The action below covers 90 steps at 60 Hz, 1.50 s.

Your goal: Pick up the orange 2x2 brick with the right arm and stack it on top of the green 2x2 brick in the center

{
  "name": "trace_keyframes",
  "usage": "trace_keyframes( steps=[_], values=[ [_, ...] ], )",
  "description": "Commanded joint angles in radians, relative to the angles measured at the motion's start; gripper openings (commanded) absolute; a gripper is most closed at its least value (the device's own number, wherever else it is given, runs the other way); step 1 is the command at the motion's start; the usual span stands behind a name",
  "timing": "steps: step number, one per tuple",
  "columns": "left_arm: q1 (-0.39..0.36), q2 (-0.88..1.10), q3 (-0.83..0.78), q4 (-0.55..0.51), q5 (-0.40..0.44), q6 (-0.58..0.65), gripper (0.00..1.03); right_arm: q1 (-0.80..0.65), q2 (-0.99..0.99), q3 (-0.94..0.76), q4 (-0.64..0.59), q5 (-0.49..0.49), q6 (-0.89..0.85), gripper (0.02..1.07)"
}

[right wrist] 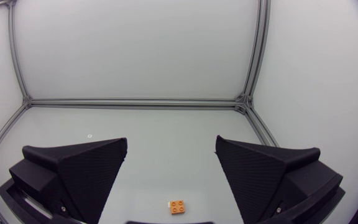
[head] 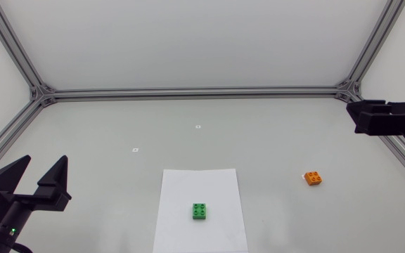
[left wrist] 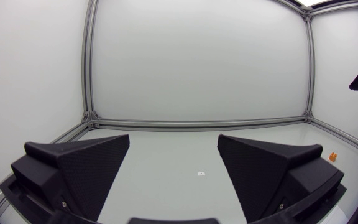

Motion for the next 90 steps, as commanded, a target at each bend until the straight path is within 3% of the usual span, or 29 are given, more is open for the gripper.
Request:
trace_keyframes(
  steps=[1, 31, 37, 54, 79, 90],
  values=[
    [0.003, -0.008, -0.041, -0.014, 0.004, 0.013, 0.99, -0.022, 0.093, 0.085, -0.079, -0.011, -0.009, 1.03],
    [0.003, -0.008, -0.041, -0.015, 0.004, 0.013, 0.99, -0.051, 0.402, 0.335, -0.409, -0.048, -0.267, 1.03],
    [0.003, -0.008, -0.041, -0.014, 0.004, 0.013, 0.99, -0.079, 0.461, 0.370, -0.464, -0.096, -0.310, 1.03],
    [0.003, -0.008, -0.041, -0.015, 0.004, 0.013, 0.99, -0.099, 0.636, 0.438, -0.583, -0.099, -0.315, 1.02],
    [0.003, -0.008, -0.041, -0.014, 0.004, 0.013, 0.99, -0.111, 0.796, 0.395, -0.590, -0.102, -0.279, 1.02],
    [0.003, -0.008, -0.041, -0.014, 0.004, 0.013, 0.99, -0.106, 0.848, 0.341, -0.519, -0.097, -0.250, 1.02]
  ],
)
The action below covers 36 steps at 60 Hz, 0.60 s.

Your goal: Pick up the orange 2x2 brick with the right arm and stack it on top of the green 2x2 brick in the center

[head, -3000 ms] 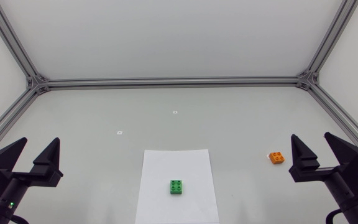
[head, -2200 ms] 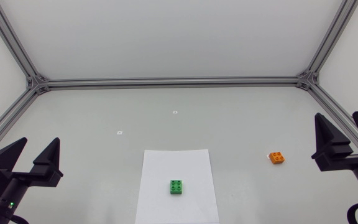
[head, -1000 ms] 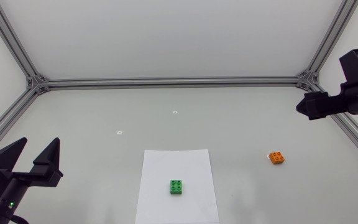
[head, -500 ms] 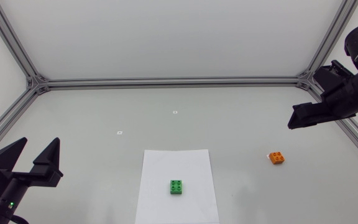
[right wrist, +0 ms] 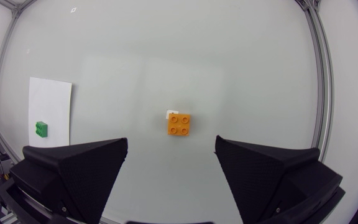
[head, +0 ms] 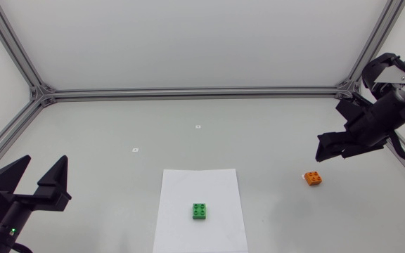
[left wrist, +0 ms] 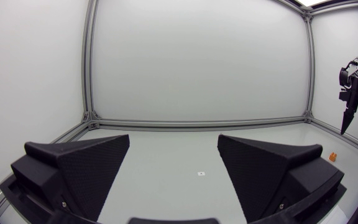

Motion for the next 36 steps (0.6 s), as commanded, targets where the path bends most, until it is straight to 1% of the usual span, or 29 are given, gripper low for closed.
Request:
trace_keyframes(
  steps=[1, 36],
  values=[
    [0.003, -0.008, -0.041, -0.013, 0.004, 0.013, 0.99, 0.007, 0.032, -0.041, 0.022, 0.002, 0.029, 1.02],
    [0.003, -0.008, -0.041, -0.013, 0.004, 0.013, 0.99, 0.010, 0.182, -0.112, 0.186, 0.051, 0.066, 1.02]
  ],
)
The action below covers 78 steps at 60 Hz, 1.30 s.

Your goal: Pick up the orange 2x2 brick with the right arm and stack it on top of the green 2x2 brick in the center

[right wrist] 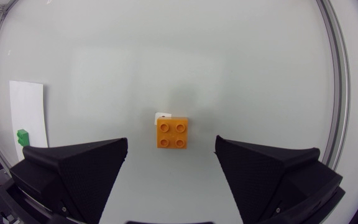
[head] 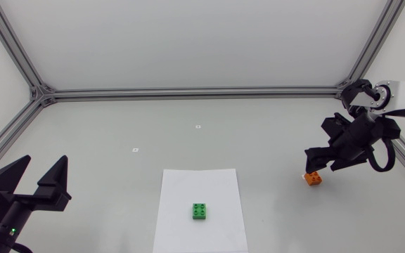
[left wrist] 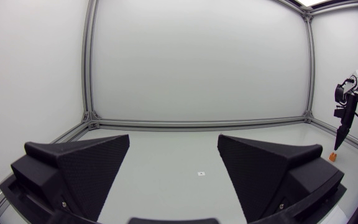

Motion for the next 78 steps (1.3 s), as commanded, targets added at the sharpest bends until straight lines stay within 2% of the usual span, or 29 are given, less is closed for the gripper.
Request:
trace_keyframes(
  steps=[1, 24, 45, 56, 58, 64, 78],
  values=[
    [0.002, -0.008, -0.041, -0.015, 0.004, 0.013, 0.99, 0.005, 0.035, -0.030, 0.017, 0.012, 0.025, 1.02],
    [0.002, -0.008, -0.041, -0.013, 0.004, 0.013, 0.99, 0.011, 0.097, -0.041, 0.069, 0.032, 0.039, 0.96],
    [0.002, -0.008, -0.041, -0.015, 0.004, 0.013, 0.99, 0.042, 0.109, -0.052, 0.090, 0.049, 0.056, 0.84],
    [0.002, -0.008, -0.041, -0.013, 0.004, 0.013, 0.99, 0.042, 0.118, -0.056, 0.100, 0.053, 0.056, 0.83],
    [0.002, -0.008, -0.041, -0.015, 0.004, 0.013, 0.99, 0.042, 0.120, -0.056, 0.103, 0.053, 0.056, 0.79],
    [0.002, -0.008, -0.041, -0.015, 0.004, 0.013, 0.99, 0.042, 0.121, -0.058, 0.109, 0.053, 0.058, 0.75],
    [0.002, -0.008, -0.041, -0.015, 0.004, 0.013, 0.99, 0.046, 0.120, -0.056, 0.109, 0.053, 0.064, 0.69]
  ],
)
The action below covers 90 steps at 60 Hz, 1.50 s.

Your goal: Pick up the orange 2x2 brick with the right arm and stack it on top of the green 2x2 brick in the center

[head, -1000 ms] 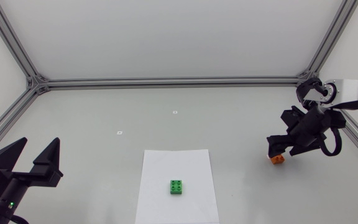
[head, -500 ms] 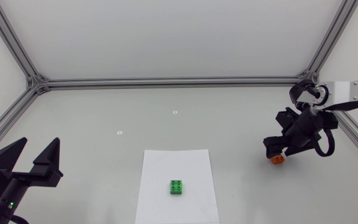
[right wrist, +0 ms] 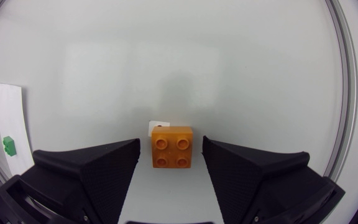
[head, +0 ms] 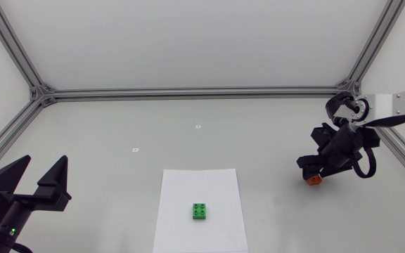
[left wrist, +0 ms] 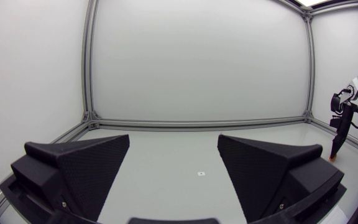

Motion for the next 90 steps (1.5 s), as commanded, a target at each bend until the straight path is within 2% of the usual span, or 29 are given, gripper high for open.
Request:
trace_keyframes(
  steps=[1, 29, 58, 68, 90],
  values=[
    [0.002, -0.008, -0.041, -0.015, 0.004, 0.013, 0.99, 0.007, 0.018, -0.023, 0.002, 0.004, 0.019, 0.68],
    [0.002, -0.008, -0.041, -0.015, 0.004, 0.013, 0.99, 0.012, 0.019, -0.029, 0.005, 0.013, 0.020, 0.57],
    [0.002, -0.008, -0.041, -0.013, 0.004, 0.013, 0.99, 0.009, 0.024, -0.040, 0.018, 0.016, 0.020, 0.55],
    [0.002, -0.008, -0.041, -0.015, 0.004, 0.013, 0.99, 0.004, 0.019, -0.040, 0.018, 0.015, 0.014, 0.49],
    [0.002, -0.008, -0.041, -0.015, 0.004, 0.013, 0.99, -0.004, 0.010, -0.036, 0.015, 0.015, 0.009, 0.45]
  ],
)
